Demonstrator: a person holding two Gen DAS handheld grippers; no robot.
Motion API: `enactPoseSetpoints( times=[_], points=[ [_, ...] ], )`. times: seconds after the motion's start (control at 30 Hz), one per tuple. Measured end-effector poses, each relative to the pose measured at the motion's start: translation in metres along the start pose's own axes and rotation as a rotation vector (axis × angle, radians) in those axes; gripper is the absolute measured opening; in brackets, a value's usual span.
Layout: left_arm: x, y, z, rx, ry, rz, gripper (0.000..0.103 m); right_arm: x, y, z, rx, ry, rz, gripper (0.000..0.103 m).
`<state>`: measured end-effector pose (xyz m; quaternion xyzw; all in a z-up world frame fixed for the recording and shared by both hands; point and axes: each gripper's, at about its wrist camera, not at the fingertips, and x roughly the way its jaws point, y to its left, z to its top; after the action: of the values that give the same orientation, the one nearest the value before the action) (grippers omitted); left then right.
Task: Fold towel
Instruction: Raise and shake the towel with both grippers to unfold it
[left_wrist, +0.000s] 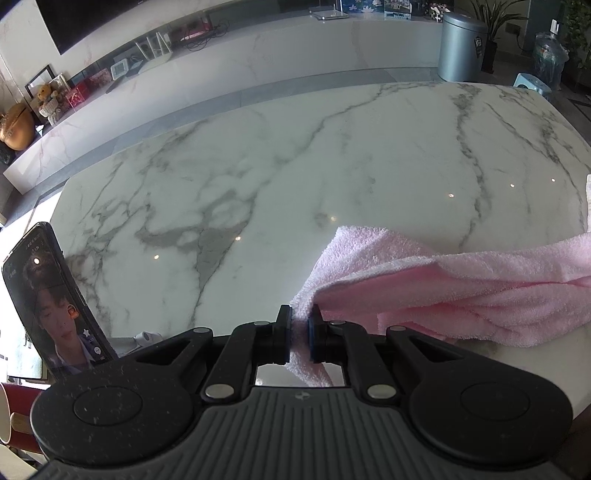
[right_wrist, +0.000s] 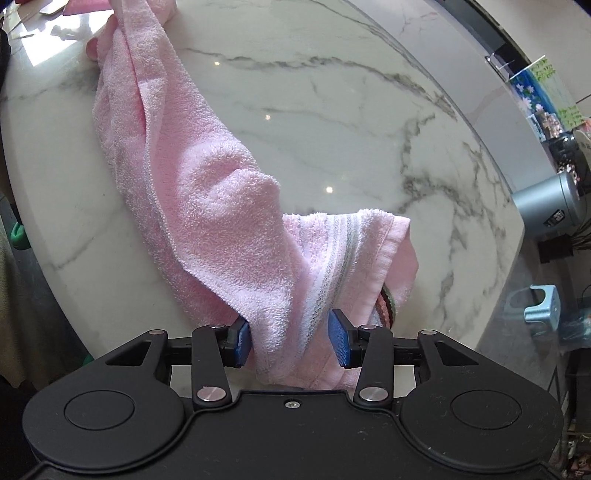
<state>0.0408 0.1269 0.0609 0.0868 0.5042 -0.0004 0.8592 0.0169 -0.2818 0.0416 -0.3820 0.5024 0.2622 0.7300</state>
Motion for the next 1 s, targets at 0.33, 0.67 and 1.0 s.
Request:
enactPoseSetpoints(
  times=[0.33,0.67,1.0],
  points=[
    [-0.021,0.004,0.012,0.011,-0.043,0.029,0.007,-0.029,-0.013,0.009,0.076,-0.043,-0.037,0.005],
    [-0.074,0.007,0.04,0.026,-0.166,0.086,0.007,-0.113,-0.048,0.028,0.19,-0.181,-0.2,0.002],
    [-0.141,-0.003,0.053,0.072,-0.288,0.133,0.006,-0.207,-0.052,0.015,0.226,-0.285,-0.335,0.002]
  ],
)
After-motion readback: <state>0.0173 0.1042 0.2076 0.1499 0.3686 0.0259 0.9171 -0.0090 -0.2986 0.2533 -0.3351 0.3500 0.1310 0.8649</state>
